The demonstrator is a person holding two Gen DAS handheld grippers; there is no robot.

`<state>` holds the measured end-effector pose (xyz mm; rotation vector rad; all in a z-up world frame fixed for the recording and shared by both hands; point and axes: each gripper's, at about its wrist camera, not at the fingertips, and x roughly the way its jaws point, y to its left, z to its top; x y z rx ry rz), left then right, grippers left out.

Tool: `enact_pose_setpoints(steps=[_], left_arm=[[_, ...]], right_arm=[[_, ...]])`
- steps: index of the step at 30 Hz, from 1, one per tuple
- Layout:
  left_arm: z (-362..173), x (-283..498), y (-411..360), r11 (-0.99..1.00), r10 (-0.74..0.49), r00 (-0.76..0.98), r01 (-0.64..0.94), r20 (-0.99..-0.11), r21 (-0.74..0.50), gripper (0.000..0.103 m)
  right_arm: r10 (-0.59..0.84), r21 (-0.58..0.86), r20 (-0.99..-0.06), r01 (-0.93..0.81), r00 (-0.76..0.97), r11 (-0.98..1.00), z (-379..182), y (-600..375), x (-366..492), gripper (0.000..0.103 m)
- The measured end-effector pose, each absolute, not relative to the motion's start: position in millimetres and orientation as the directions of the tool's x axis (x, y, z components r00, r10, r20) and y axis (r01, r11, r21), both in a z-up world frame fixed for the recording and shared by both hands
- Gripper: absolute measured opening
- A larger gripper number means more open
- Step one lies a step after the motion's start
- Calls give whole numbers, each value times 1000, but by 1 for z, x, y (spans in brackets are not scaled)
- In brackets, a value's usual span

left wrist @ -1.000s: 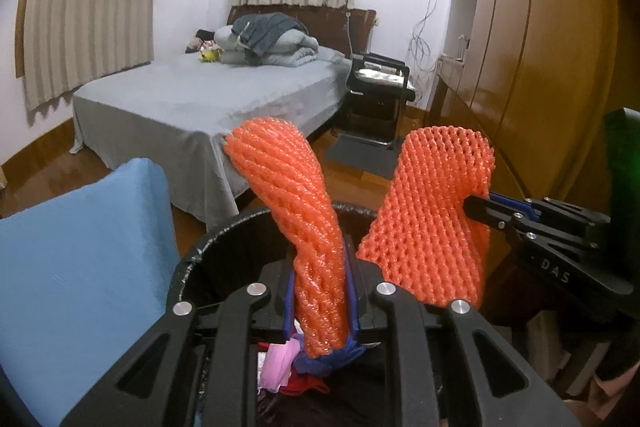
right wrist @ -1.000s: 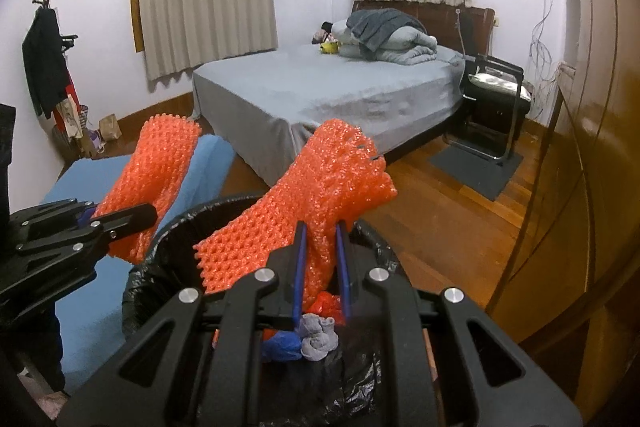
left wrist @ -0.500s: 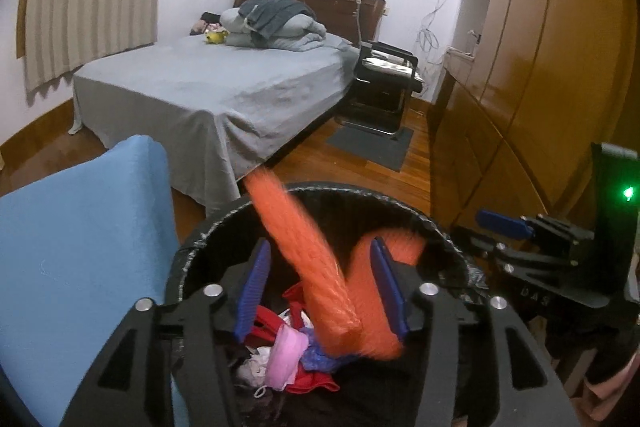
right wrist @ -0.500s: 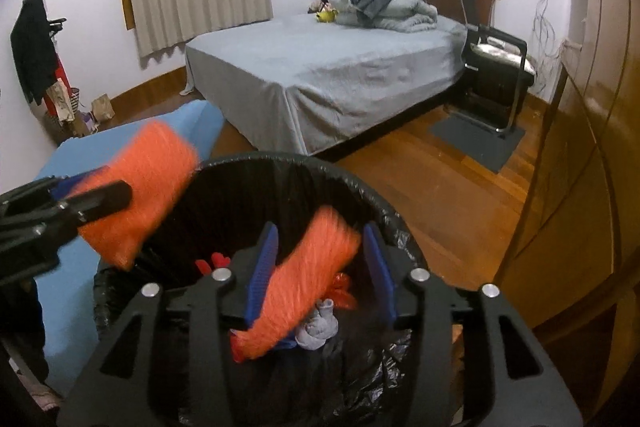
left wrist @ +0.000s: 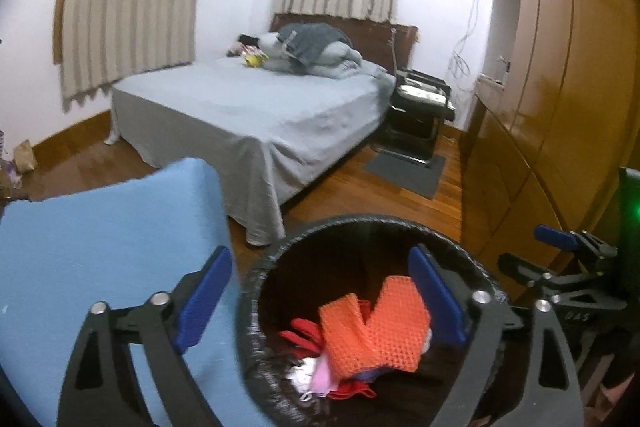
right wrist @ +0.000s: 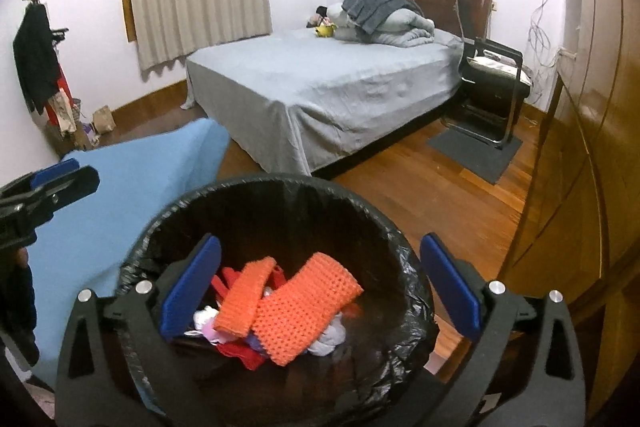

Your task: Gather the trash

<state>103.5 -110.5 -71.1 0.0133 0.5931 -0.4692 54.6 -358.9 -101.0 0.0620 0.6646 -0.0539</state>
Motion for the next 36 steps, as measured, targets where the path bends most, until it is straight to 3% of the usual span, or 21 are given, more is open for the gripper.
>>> enact_pose_setpoints(steps=[11,36], left_arm=[[-55,70,-73,936,-332,762,340,-556,-93,97],[-29,12,-50,950,-296,803,304,-518,-72,97]], right_arm=[[9,89,-586,54,810,995,-61,-332,29,98],[59,88,-564,-11,824,996,-31,-283,-11,98]])
